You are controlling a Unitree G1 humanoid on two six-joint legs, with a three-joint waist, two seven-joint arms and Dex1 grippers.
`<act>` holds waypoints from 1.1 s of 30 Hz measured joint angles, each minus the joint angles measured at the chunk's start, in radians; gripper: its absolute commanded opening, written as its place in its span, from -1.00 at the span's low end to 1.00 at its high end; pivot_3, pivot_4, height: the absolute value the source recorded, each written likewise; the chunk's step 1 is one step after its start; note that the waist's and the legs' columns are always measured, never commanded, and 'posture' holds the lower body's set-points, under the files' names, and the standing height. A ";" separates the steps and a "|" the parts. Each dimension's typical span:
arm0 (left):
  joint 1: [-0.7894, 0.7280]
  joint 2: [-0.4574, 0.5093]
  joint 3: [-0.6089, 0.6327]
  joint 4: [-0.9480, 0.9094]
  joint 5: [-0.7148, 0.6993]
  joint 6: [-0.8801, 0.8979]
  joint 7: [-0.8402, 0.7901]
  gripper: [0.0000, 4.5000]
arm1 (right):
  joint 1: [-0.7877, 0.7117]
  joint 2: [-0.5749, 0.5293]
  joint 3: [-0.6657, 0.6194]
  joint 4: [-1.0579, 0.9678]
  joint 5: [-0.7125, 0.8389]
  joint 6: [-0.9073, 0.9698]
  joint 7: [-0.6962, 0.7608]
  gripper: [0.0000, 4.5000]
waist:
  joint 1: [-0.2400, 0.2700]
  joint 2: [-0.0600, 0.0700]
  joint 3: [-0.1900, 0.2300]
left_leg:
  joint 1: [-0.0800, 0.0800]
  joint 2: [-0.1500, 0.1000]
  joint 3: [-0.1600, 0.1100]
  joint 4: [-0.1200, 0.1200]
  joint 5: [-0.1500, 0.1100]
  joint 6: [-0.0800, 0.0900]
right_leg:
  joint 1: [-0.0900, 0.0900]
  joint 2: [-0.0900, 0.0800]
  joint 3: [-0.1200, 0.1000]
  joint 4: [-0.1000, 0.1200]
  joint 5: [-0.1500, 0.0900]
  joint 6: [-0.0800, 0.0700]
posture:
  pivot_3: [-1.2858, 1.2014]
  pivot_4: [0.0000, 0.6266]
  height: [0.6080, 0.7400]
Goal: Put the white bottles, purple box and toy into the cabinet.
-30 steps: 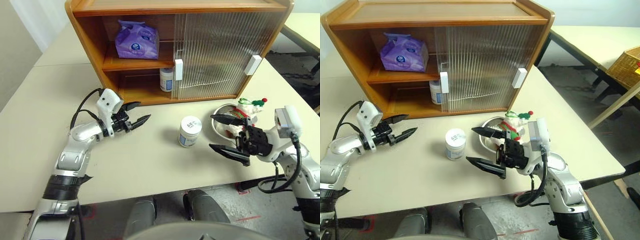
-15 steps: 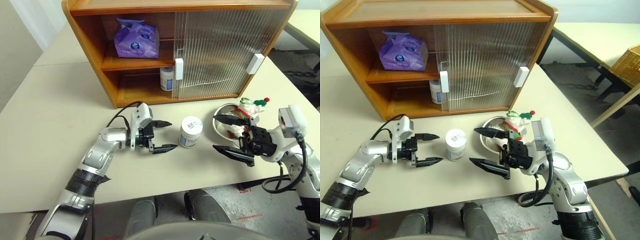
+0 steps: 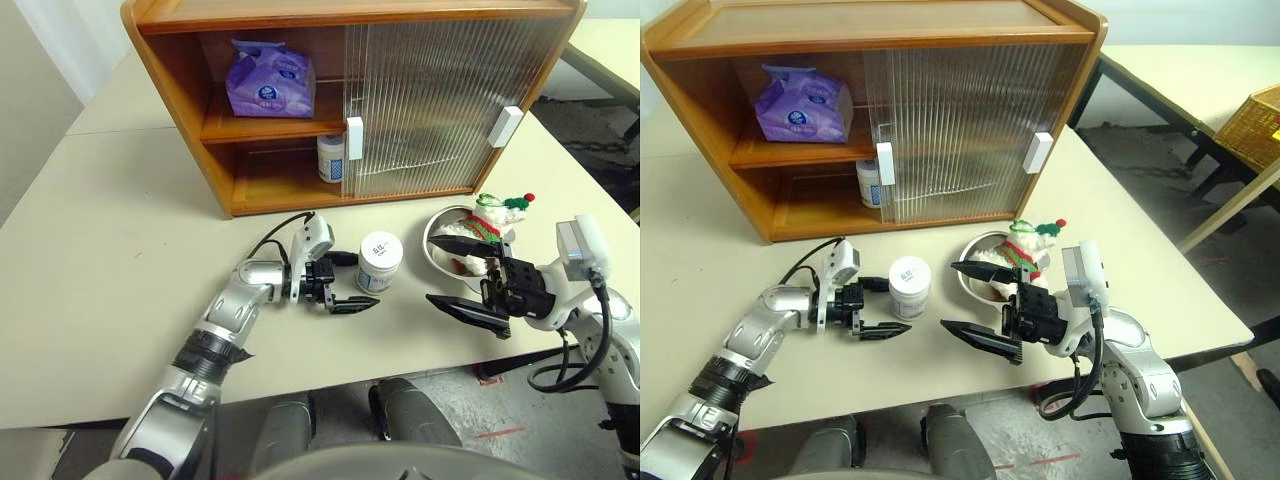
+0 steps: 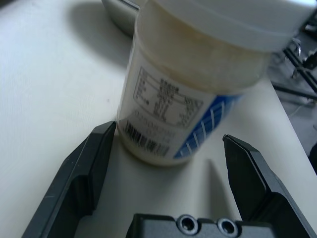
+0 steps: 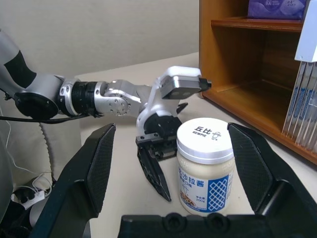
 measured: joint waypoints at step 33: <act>0.066 -0.049 0.074 0.033 0.043 -0.138 0.169 0.38 | -0.002 -0.009 0.001 0.002 -0.012 0.010 0.012 1.00 | -0.019 0.011 -0.007 | 0.005 -0.009 0.001 -0.002 0.004 0.007 | 0.009 0.001 -0.001 -0.002 -0.006 0.012 | -0.11 -0.75 1.00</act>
